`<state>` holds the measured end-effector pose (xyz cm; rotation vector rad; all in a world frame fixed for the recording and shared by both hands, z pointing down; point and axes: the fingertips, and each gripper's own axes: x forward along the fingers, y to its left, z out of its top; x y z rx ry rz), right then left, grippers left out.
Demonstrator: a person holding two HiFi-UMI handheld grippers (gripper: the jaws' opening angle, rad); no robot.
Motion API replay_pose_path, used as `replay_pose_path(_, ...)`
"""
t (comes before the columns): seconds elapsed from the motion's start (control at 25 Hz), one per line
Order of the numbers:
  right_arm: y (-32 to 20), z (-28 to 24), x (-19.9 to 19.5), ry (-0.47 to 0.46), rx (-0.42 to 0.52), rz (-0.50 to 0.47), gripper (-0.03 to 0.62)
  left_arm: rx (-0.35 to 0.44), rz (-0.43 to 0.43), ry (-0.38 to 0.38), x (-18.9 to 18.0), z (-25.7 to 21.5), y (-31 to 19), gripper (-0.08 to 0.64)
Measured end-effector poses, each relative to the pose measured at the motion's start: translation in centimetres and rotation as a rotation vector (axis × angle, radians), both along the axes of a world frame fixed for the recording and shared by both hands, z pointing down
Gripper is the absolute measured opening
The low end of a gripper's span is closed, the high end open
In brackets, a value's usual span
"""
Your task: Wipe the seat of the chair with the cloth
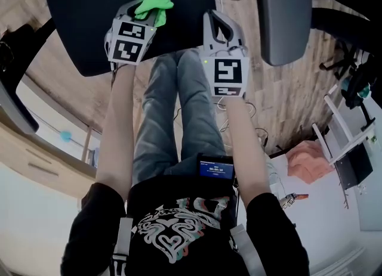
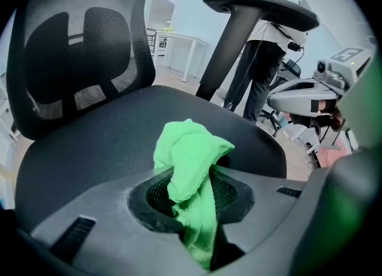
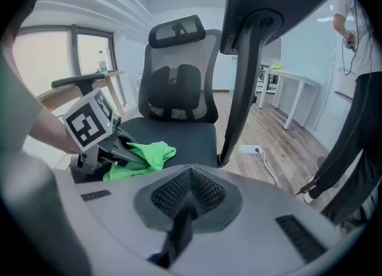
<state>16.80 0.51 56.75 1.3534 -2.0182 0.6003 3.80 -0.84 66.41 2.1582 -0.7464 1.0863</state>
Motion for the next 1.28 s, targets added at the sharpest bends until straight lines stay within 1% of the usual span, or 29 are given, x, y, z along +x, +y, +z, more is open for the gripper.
replay_pose_path(0.2,0.3,-0.7,0.3,0.009,-0.011,0.009,0.000,-0.005,0.039,0.025,2.1,-0.3,0.3,0.104)
replay_pose_path(0.36,0.1,-1.1,1.2,0.004,0.016,0.025,0.000,-0.002,0.067,0.040,4.1,-0.7,0.4,0.104)
replay_pose_path(0.56,0.9,-0.8,1.3,0.011,-0.004,0.044,0.000,0.001,0.103,0.064,5.7,-1.2,1.0,0.104)
replay_pose_path(0.68,1.0,-0.6,1.6,0.006,0.009,0.054,0.000,0.009,0.124,0.075,7.1,-1.4,1.3,0.104)
replay_pose_path(0.92,1.4,-0.4,1.8,0.012,0.003,0.055,0.000,0.014,0.149,0.065,7.5,-1.5,1.4,0.104)
replay_pose_path(1.08,1.4,-0.7,1.6,0.010,0.008,0.044,0.000,0.010,0.147,0.066,7.7,-1.7,1.4,0.104)
replay_pose_path(1.28,1.0,-0.7,1.4,-0.001,0.021,0.055,0.000,0.018,0.148,0.084,7.8,-1.6,1.3,0.104)
